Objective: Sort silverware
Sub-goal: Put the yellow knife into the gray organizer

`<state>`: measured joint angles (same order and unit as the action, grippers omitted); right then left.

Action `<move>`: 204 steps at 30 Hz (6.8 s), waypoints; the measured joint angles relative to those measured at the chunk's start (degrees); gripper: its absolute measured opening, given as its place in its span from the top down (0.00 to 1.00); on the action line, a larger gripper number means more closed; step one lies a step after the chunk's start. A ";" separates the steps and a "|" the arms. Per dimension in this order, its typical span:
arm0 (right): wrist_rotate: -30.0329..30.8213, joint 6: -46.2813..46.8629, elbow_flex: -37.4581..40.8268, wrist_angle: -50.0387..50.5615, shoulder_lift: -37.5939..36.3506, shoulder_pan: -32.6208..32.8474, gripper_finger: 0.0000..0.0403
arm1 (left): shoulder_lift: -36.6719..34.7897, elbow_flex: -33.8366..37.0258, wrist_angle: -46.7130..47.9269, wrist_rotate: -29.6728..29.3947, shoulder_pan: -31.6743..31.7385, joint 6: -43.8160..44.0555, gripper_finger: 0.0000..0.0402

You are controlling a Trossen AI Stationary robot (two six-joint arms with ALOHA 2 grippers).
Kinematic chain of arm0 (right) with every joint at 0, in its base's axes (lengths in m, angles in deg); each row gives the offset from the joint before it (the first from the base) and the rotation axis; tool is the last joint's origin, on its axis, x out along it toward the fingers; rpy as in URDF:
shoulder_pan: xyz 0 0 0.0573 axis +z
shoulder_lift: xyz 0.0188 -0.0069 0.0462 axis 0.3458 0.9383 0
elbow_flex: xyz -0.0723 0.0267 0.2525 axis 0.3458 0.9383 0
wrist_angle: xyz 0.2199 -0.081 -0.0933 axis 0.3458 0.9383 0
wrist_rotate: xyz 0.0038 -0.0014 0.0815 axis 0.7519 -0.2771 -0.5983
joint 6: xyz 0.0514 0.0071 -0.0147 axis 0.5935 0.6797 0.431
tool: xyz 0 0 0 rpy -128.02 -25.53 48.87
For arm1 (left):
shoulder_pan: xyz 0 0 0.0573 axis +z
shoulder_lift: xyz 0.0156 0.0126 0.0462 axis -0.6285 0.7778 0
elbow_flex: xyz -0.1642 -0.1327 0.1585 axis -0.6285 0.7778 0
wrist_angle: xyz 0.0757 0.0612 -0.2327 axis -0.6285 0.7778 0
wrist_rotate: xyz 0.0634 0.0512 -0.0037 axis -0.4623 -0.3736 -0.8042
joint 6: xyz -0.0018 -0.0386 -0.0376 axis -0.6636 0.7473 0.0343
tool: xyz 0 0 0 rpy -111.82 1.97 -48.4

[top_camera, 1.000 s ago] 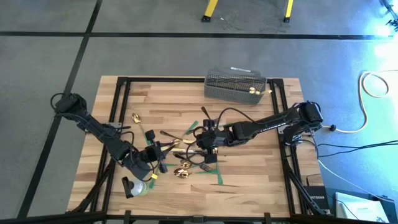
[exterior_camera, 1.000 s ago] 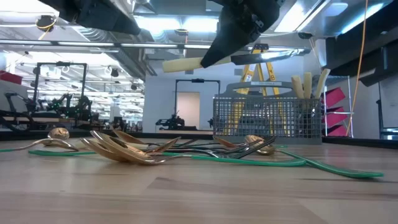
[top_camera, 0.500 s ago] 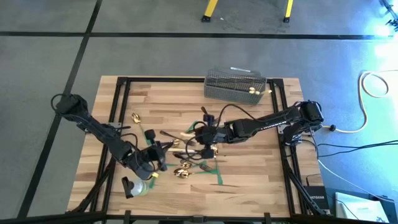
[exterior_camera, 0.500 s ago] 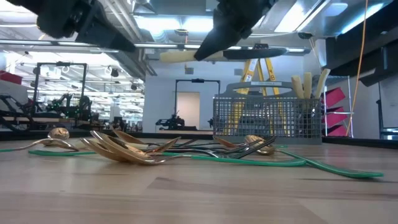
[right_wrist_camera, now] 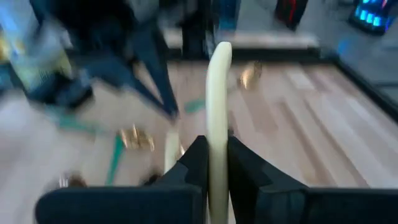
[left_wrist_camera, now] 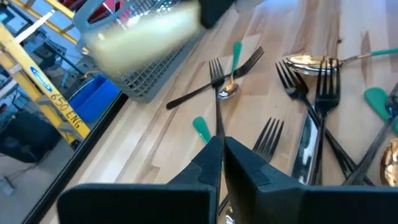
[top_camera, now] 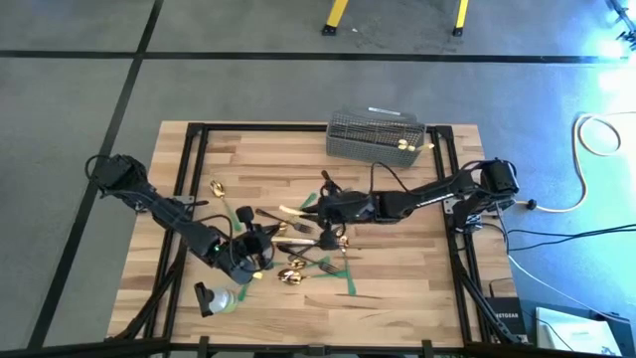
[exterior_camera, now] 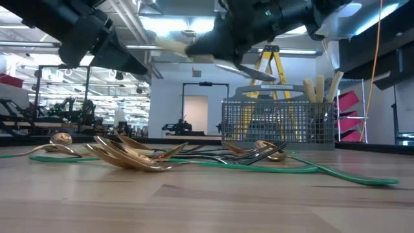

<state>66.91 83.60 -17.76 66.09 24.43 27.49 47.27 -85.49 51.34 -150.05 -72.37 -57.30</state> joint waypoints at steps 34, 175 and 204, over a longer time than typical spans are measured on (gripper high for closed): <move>1.24 8.24 1.92 -10.55 4.23 0.97 0.96 | 0.04 0.07 -17.96 2.30 7.73 -16.12 1.00; 29.59 -46.03 40.39 -64.06 -37.94 -29.13 0.97 | -0.04 0.14 -15.97 4.16 7.80 -13.58 1.00; 29.94 -29.38 40.39 -49.20 -37.94 -39.55 0.86 | -0.02 0.20 -15.88 5.54 7.97 -13.56 1.00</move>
<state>96.85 54.21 22.64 16.89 -13.52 -12.06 47.24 -85.29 35.47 -144.51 -64.39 -70.85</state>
